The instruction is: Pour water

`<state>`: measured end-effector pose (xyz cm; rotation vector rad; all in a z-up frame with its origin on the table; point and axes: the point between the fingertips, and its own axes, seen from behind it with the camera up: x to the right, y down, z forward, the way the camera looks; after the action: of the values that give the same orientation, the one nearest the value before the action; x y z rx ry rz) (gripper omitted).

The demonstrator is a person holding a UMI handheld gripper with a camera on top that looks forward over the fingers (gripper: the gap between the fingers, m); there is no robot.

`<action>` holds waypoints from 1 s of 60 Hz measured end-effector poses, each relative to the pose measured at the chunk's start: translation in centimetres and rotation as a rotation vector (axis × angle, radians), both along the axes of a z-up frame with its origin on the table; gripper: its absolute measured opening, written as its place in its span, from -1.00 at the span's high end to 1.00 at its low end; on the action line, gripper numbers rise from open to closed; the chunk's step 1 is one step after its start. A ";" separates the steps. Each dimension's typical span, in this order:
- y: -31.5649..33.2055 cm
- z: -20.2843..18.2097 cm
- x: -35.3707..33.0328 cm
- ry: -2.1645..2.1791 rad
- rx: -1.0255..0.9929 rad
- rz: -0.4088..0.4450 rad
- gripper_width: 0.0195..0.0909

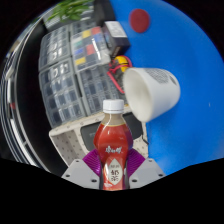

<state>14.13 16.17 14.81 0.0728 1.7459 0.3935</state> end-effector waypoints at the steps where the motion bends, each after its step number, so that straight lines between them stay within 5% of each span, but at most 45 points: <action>1: 0.0 0.2 0.0 -0.004 -0.028 0.009 0.72; 28: -10.7 10.9 2.0 -0.220 -1.288 0.167 0.73; 45: -23.0 7.4 2.5 -0.127 -1.720 0.089 0.70; 60: -30.2 -1.1 2.5 -0.011 -1.844 0.162 0.70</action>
<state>16.62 -14.00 13.68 -1.3511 1.5060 -1.1639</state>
